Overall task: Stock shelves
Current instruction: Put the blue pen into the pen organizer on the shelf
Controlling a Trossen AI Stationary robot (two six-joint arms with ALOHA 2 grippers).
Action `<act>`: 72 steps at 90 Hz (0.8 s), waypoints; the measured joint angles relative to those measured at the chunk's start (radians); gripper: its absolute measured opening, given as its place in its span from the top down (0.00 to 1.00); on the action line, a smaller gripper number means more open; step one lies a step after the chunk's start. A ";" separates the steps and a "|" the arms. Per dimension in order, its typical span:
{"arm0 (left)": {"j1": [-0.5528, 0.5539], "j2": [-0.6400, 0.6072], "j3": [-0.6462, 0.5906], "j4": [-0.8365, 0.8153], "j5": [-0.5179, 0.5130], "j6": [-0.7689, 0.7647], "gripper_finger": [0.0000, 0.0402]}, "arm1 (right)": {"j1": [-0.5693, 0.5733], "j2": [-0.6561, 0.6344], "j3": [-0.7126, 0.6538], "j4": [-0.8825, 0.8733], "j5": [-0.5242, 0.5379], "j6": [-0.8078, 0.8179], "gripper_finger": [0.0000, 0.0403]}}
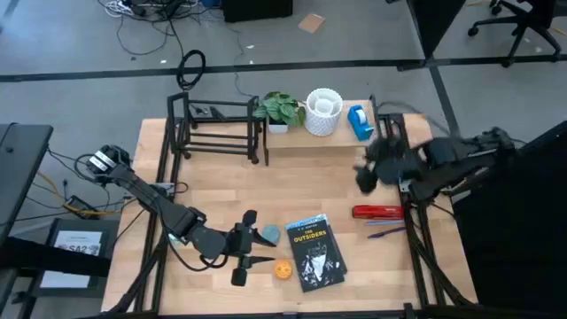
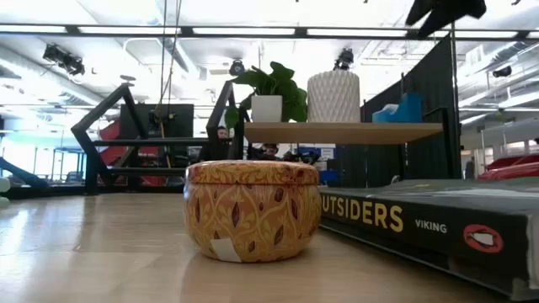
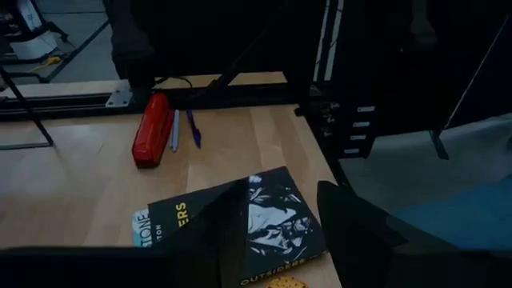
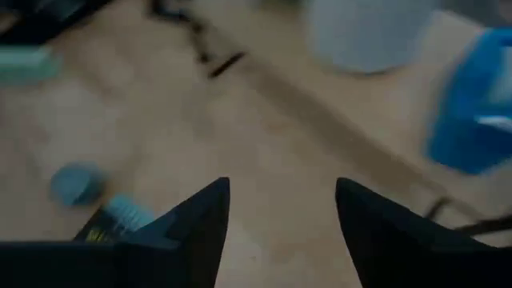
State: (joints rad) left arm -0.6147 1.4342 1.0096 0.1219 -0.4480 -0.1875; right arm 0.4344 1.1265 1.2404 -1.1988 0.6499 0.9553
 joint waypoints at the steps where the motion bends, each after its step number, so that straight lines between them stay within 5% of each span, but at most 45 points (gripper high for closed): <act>1: 0.000 0.000 0.000 0.000 0.000 0.000 0.67 | 0.017 0.011 0.000 0.000 -0.002 0.005 0.53; 39: 0.000 0.000 0.000 0.000 -0.001 0.000 0.67 | 0.319 0.374 0.000 -0.023 -0.607 0.033 0.58; 56: 0.000 0.000 0.000 0.000 -0.001 0.000 0.67 | 0.356 0.479 -0.001 -0.069 -0.644 0.008 0.60; 72: 0.000 0.000 0.000 0.000 -0.001 0.000 0.67 | 0.354 0.407 -0.084 0.012 -0.593 0.032 0.59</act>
State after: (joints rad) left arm -0.6147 1.4342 1.0096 0.1215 -0.4492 -0.1875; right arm 0.7880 1.5332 1.1566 -1.1870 0.0566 0.9869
